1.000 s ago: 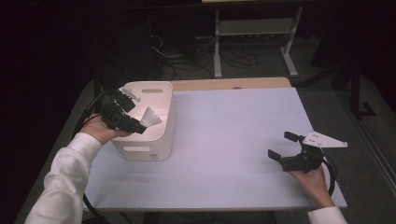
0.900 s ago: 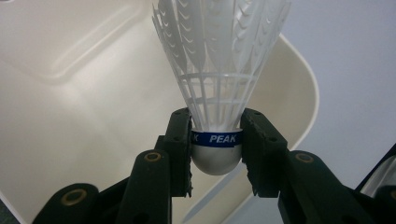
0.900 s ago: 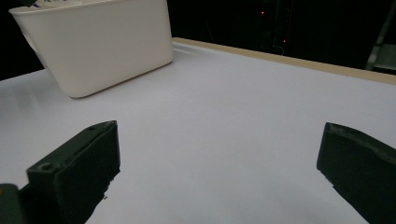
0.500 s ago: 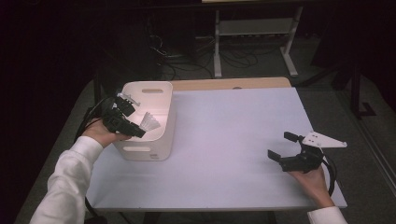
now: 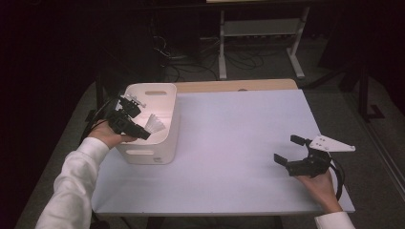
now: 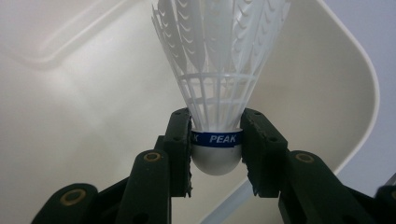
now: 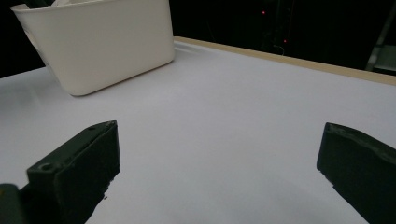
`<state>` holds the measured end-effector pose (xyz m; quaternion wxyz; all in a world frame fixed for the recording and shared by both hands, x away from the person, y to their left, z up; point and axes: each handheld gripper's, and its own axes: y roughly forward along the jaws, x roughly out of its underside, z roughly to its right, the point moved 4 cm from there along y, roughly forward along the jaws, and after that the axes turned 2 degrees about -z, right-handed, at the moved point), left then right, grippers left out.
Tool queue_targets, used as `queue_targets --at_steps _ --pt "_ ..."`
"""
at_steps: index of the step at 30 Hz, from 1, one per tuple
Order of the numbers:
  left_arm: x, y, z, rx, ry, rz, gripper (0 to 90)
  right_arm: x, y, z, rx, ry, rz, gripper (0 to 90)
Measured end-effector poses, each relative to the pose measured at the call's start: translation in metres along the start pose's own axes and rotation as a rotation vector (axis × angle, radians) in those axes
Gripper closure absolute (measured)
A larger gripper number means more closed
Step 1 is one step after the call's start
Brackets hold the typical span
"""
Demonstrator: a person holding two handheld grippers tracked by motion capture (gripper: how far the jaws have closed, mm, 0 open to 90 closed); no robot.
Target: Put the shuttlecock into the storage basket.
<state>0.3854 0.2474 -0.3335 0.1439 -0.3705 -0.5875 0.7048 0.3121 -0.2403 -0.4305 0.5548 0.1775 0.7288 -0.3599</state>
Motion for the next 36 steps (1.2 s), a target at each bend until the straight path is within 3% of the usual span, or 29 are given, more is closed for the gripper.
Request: queue_targets --at_steps 8,15,22,29,33,36 --pt "-0.002 0.005 0.004 -0.001 0.01 -0.017 63.5 0.0 0.001 0.0 0.002 -0.001 0.0 0.0" --pt "-0.001 0.003 0.002 0.01 0.006 -0.013 55.4 0.0 0.001 0.0 0.002 -0.002 0.0 0.0" --pt "-0.001 -0.004 -0.001 -0.016 -0.008 0.025 38.7 0.001 0.001 0.0 0.0 0.001 -0.003 0.0" --pt "0.0 -0.016 -0.005 0.019 -0.04 0.102 26.1 0.001 0.001 0.0 0.0 0.003 -0.004 0.0" --pt "-0.001 -0.022 -0.004 -0.011 -0.05 0.145 15.6 0.001 0.001 0.0 0.001 0.002 -0.002 0.0" --pt "-0.002 -0.025 -0.002 -0.002 -0.058 0.172 7.0 0.0 0.001 0.0 0.003 -0.001 0.0 0.0"
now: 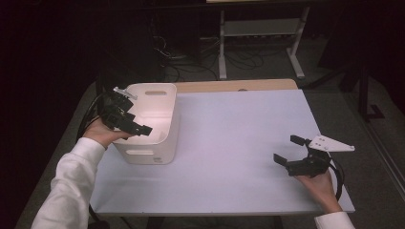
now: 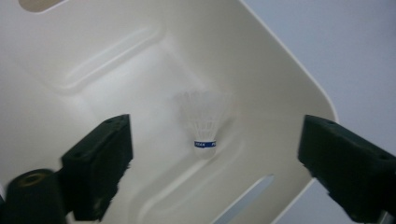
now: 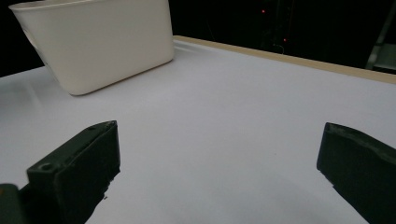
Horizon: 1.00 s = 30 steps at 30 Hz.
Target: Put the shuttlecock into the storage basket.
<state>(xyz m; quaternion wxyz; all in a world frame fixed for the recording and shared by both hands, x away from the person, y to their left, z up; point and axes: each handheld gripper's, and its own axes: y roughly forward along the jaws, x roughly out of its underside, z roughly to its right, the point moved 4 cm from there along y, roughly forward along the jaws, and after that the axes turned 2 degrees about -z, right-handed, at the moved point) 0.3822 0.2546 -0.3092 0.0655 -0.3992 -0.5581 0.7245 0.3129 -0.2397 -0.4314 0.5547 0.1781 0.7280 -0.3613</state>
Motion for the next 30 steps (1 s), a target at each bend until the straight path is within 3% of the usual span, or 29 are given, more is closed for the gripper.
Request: queue_targets --at_steps 2,8,13,21,30 --pt "0.0 -0.003 0.0 0.007 0.011 -0.001 0.0 0.0 0.0 0.0 0.0 0.001 0.0 0.0" --pt "0.0 -0.011 0.001 0.01 0.003 0.052 0.0 0.0 0.0 0.0 0.0 0.001 0.001 0.0" --pt "0.003 -0.016 0.008 0.008 0.023 0.088 0.0 0.0 0.0 0.001 0.002 -0.002 0.0 0.0" --pt "0.004 -0.02 0.021 -0.038 0.066 0.125 0.0 0.0 0.0 0.001 0.002 0.003 -0.002 0.0" --pt "0.01 -0.025 0.029 -0.026 0.08 0.165 0.0 0.0 -0.001 0.001 0.0 0.006 -0.001 0.0"
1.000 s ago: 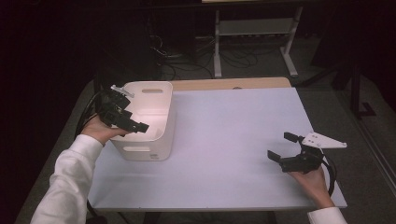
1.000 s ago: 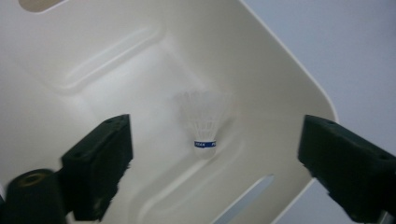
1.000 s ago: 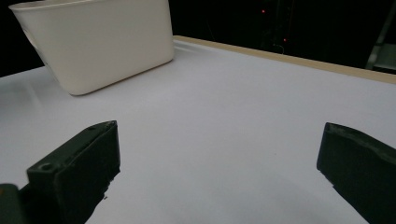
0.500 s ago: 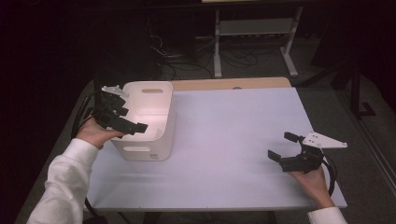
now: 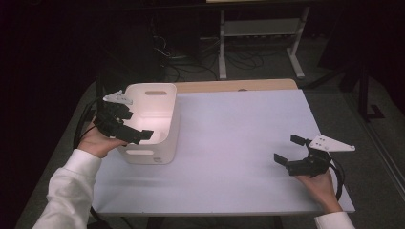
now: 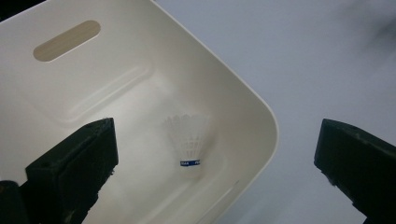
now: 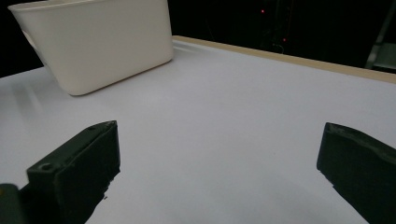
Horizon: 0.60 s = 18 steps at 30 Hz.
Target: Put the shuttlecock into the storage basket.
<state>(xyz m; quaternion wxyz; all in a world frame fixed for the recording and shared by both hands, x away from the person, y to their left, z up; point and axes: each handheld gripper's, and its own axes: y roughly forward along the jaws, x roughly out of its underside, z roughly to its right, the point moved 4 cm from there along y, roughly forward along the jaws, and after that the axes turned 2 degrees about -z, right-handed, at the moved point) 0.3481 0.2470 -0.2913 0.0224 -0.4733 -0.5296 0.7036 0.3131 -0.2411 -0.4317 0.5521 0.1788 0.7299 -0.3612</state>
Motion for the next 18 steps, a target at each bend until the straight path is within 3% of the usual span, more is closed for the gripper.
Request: queue_targets --at_steps 7,18 --pt "0.006 -0.003 0.001 0.024 -0.009 0.051 0.0 0.0 0.0 0.0 0.001 0.002 0.001 0.0" --pt "0.014 -0.007 0.004 0.034 0.017 0.105 0.0 0.0 0.0 0.0 0.001 0.003 0.001 0.0"
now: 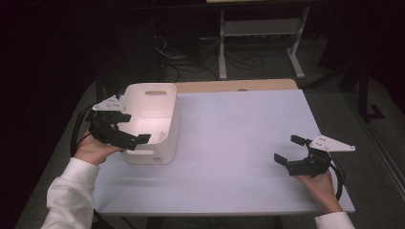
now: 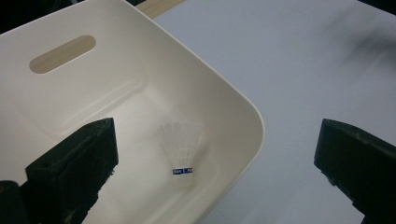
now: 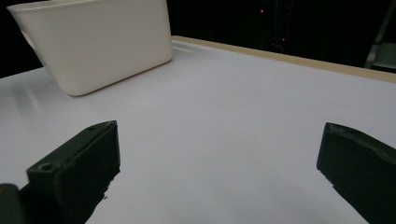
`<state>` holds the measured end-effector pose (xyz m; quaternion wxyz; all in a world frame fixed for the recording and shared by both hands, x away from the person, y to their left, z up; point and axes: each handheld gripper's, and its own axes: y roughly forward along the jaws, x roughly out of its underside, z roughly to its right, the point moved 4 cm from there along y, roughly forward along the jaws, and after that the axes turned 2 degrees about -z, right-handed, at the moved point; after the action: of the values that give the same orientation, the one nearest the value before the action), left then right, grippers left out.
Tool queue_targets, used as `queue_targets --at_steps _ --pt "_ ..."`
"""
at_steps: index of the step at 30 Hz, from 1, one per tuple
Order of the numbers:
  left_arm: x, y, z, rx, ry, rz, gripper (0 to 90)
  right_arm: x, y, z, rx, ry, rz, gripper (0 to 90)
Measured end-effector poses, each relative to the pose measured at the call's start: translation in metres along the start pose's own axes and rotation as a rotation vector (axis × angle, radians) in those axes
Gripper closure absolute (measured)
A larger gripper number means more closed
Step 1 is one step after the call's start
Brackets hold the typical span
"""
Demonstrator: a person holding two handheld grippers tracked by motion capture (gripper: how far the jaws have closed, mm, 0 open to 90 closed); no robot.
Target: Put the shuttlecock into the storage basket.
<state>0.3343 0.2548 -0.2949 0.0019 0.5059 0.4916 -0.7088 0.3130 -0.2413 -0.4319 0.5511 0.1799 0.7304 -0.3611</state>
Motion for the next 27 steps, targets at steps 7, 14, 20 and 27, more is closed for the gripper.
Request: queue_targets --at_steps 7,14,20,27 --pt "0.006 -0.001 0.005 0.023 0.015 0.033 0.0 -0.001 -0.001 0.001 0.003 0.001 0.007 0.0" --pt "0.016 0.0 0.008 0.034 0.016 0.063 0.0 0.0 0.0 0.0 0.002 0.0 0.0 0.0" --pt "0.023 0.0 0.012 0.044 0.01 0.112 0.0 0.0 0.0 0.0 0.002 0.001 -0.002 0.0" --pt "0.033 0.003 0.021 0.088 0.027 0.184 0.0 0.0 -0.001 0.0 0.004 0.002 0.0 0.0"
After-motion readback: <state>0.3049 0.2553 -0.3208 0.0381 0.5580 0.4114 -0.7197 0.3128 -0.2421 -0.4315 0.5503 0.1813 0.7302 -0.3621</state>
